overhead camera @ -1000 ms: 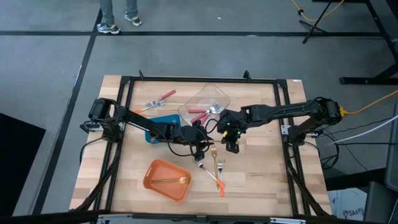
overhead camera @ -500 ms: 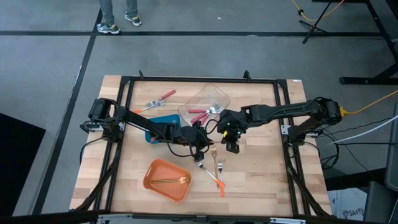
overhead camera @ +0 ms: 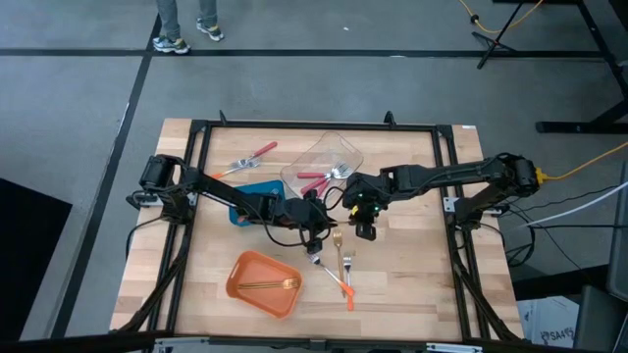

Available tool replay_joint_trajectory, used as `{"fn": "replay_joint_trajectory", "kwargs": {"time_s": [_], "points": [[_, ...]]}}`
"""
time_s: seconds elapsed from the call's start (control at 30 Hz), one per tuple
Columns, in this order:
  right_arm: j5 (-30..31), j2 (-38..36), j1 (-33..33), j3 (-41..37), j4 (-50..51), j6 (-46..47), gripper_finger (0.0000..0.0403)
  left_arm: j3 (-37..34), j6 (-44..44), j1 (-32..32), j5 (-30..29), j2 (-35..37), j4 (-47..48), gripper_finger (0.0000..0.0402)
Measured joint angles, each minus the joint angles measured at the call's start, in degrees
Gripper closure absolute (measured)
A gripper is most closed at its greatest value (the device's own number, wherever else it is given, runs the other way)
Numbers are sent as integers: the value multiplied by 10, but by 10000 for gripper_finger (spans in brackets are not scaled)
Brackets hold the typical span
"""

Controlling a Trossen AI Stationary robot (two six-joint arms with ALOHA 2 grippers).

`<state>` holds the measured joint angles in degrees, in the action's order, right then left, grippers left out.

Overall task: Sort silverware by color (type)
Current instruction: Put the gold fork into the orange bin

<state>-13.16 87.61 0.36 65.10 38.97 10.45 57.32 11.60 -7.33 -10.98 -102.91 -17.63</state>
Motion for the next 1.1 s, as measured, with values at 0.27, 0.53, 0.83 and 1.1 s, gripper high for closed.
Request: {"fn": "replay_joint_trajectory", "kwargs": {"time_s": [0.27,0.53,0.83,1.1], "points": [[3,0,-1,39,60,-34,319,0,0,-4,1,2,-1,390],[54,-5,-1,104,145,-84,318,0,1,-21,-2,37,31,390],[129,-69,-9,119,188,-108,318,0,21,-53,-7,95,110,390],[157,-134,-48,119,198,-108,318,0,133,-116,-14,165,208,390]]}}
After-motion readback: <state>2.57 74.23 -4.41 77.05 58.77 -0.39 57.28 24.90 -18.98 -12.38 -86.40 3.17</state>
